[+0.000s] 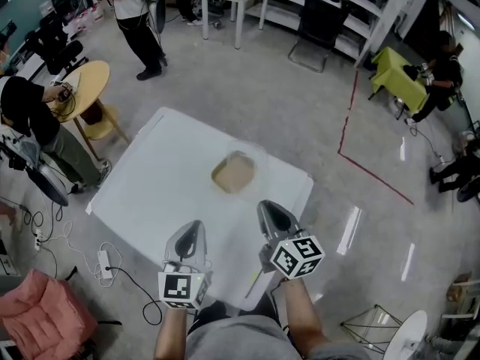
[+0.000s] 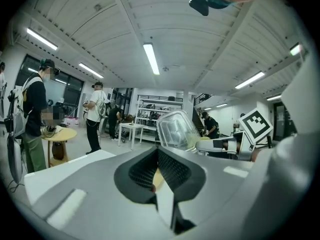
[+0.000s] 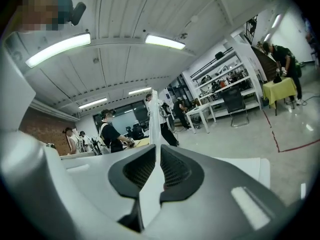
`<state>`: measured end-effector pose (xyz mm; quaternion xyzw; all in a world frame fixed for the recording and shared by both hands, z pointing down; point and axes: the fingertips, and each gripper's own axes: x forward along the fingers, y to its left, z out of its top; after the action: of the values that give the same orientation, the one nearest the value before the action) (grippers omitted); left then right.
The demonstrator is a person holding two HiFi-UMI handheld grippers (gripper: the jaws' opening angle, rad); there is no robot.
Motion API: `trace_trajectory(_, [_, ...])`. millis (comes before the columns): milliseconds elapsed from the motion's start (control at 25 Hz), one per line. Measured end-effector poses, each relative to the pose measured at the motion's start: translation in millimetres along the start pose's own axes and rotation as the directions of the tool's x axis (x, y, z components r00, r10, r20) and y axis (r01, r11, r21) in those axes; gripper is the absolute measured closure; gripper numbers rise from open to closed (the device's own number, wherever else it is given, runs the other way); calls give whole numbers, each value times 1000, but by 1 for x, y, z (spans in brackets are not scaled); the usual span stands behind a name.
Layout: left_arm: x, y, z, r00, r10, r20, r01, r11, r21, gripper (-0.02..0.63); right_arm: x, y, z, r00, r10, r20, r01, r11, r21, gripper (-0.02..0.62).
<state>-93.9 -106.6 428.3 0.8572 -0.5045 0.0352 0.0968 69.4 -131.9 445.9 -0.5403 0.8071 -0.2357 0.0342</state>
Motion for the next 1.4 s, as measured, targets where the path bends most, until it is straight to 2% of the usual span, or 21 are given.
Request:
trace_trajectory(360, [-30,-26,13,992,-120,23,119,992,37,594,-53,23,-4,994,-93,60,97,993,-74,563])
trace_trajectory(560, [-40,-41,14,981,-193,11,192,980,61,594,-78,33,-9,983,-166,78,176,971,-159,563])
trace_trajectory(840, [-53,-71,8,951,-309,-12,309,947,86,594,-122,40,-22,957,-266,118,282,947,-152,563])
trace_trajectory(1120, [-53,-106,-2,909,-416,-37,417,904,90,594,-160,35,-33,920,-366,140,385,910,-153,561])
trace_trajectory(1280, [-58,-128,-7,886,-461,-54,464,881,91,594,-187,32,-40,899,-415,142,434,888,-154,561])
trace_trajectory(1400, [-59,-135,-14,878,-473,-70,477,874,91,594,-198,29,-45,887,-440,138,459,872,-169,561])
